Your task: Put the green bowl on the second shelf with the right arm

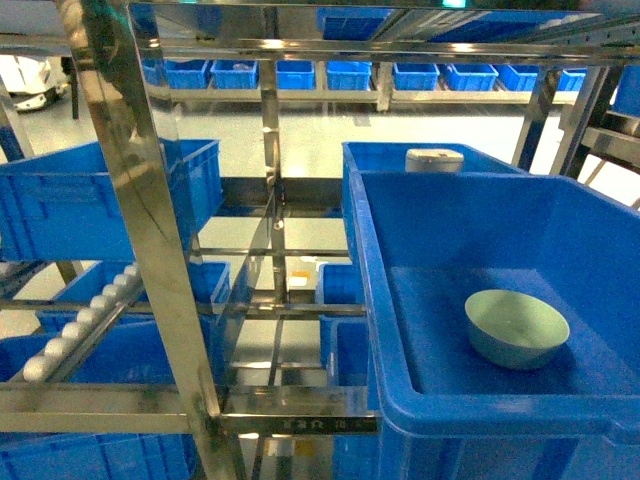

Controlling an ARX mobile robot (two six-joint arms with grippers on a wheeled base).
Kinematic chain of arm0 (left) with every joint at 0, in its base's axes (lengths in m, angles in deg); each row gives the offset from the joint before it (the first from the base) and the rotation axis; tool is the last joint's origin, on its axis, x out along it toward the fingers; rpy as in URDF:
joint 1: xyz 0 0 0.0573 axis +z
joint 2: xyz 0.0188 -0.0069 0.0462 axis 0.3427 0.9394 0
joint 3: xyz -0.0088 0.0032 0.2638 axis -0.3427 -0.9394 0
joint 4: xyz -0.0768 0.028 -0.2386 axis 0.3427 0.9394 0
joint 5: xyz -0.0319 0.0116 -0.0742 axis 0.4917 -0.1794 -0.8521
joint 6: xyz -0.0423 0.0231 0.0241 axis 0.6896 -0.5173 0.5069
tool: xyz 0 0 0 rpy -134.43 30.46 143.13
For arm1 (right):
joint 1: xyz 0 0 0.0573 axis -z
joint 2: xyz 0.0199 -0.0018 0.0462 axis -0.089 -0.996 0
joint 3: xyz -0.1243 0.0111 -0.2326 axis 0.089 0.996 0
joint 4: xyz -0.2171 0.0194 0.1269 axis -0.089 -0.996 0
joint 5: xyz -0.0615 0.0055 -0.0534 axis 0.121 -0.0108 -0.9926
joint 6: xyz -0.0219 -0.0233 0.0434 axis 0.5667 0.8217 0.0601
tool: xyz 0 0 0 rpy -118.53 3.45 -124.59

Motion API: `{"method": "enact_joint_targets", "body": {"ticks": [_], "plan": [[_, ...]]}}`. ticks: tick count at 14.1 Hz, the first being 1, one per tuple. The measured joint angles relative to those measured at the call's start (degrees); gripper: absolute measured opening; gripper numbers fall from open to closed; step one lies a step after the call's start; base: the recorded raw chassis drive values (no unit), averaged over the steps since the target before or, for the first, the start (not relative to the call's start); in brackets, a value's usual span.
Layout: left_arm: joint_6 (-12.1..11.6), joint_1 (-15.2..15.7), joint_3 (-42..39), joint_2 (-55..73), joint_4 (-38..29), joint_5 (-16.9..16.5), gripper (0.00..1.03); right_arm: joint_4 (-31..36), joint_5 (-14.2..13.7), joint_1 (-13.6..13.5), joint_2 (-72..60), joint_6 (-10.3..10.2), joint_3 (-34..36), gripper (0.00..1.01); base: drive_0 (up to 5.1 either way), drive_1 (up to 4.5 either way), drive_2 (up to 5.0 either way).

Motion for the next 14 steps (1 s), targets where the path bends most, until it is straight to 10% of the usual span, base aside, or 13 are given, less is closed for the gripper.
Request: {"method": "enact_joint_targets", "body": {"ticks": [10, 14], "plan": [[0.00, 0.00, 0.00, 0.00, 0.02, 0.00, 0.98, -0.11, 0.00, 0.00, 4.72, -0.02, 2.14, 0.03, 0.0, 0.00, 0.0], [0.00, 0.00, 0.00, 0.00, 0.02, 0.00, 0.98, -0.11, 0.00, 0.00, 4.72, -0.02, 2.12, 0.57, 0.0, 0.00, 0.0]]}}
